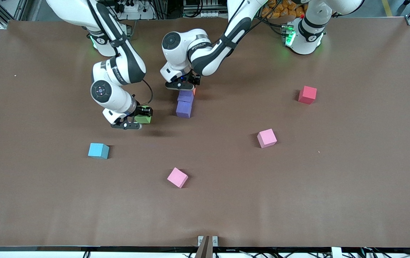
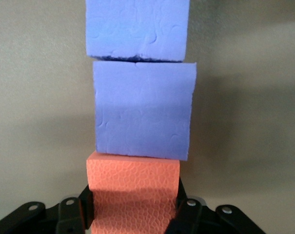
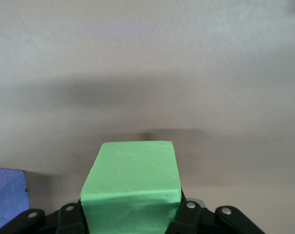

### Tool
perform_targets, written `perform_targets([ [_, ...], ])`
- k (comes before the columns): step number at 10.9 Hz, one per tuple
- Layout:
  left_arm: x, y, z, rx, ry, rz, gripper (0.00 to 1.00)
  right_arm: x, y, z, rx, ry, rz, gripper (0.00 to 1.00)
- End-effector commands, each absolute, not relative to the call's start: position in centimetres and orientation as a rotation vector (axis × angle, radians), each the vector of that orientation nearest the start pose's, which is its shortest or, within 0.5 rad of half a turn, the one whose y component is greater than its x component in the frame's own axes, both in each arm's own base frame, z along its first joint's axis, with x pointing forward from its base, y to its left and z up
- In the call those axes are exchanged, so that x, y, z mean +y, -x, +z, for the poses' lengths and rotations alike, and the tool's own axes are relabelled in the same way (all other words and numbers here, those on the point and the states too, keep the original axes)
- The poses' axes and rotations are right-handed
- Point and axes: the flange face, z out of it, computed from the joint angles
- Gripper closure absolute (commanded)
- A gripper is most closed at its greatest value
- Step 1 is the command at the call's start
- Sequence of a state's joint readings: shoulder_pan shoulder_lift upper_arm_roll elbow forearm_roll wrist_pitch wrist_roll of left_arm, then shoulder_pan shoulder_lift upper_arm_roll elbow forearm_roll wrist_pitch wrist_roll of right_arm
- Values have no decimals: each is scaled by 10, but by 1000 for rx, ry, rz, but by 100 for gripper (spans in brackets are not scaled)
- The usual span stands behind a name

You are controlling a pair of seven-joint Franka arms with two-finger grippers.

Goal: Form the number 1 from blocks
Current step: 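Grasp the green cube with the right gripper while the left gripper holds orange, then place the orange cube at the end of the blue row with the left gripper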

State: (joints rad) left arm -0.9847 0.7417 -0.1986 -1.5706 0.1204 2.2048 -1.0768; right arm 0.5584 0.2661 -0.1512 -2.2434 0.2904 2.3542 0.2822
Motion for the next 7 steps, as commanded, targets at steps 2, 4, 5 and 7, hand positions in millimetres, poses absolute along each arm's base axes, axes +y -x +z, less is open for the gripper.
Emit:
perform_targets([
  [2,-634,-292,206,231,3059,84,1,215,-498,263,123,3010,308,39],
  [4,-635,-290,205,252,3049,61,0,222,-507,273,89,3014,266,39],
  [5,-635,-290,208,259,3050,48,0,226,-513,279,45,3011,239,39],
  [7,-636,-289,218,261,3054,29,0,230,-522,289,-13,3002,198,39],
])
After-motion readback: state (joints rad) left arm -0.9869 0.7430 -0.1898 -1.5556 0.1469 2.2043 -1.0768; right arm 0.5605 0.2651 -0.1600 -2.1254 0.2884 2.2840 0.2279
